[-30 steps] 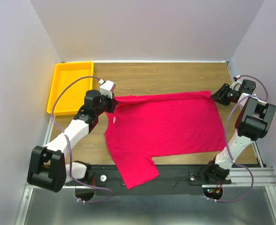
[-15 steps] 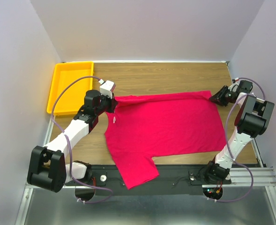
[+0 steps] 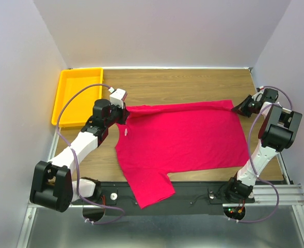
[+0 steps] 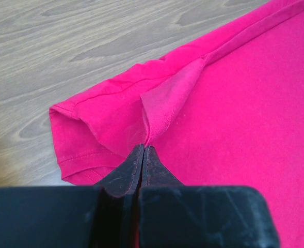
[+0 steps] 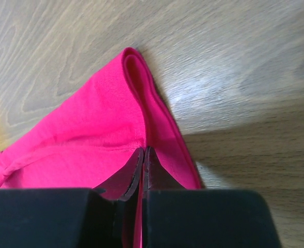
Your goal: Fold and stack the t-shirts
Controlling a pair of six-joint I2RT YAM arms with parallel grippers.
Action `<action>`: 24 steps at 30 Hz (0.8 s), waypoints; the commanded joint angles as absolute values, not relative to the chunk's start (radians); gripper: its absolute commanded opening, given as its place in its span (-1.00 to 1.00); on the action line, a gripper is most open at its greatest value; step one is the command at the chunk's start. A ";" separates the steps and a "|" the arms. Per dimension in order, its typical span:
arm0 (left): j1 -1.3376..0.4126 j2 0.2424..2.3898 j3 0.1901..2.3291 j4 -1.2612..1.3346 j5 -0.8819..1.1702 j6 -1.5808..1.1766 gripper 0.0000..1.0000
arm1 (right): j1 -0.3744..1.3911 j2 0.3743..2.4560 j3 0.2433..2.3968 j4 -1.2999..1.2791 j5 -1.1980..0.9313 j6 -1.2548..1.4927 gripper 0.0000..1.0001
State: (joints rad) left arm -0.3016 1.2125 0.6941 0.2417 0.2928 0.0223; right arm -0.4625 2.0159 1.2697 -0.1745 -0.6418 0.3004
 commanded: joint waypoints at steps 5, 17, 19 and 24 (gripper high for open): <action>-0.308 1.157 0.687 0.246 0.296 0.031 -1.00 | -0.460 1.985 1.321 -0.163 -0.589 0.295 -0.99; -0.308 1.117 0.689 0.187 0.321 0.003 -1.00 | -0.460 2.025 1.382 -0.164 -0.604 0.313 -0.99; -0.308 1.106 0.687 0.178 0.324 0.005 -1.00 | -0.460 2.031 1.387 -0.164 -0.606 0.316 -0.99; -0.319 1.104 0.681 0.156 0.339 -0.034 -1.00 | -0.460 2.043 1.387 -0.164 -0.609 0.313 -0.98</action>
State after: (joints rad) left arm -0.3050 1.1355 0.6937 0.1547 0.3134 -0.0113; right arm -0.4625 2.0224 1.3537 -0.1776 -0.6094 0.3111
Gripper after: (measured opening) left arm 0.069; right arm 0.021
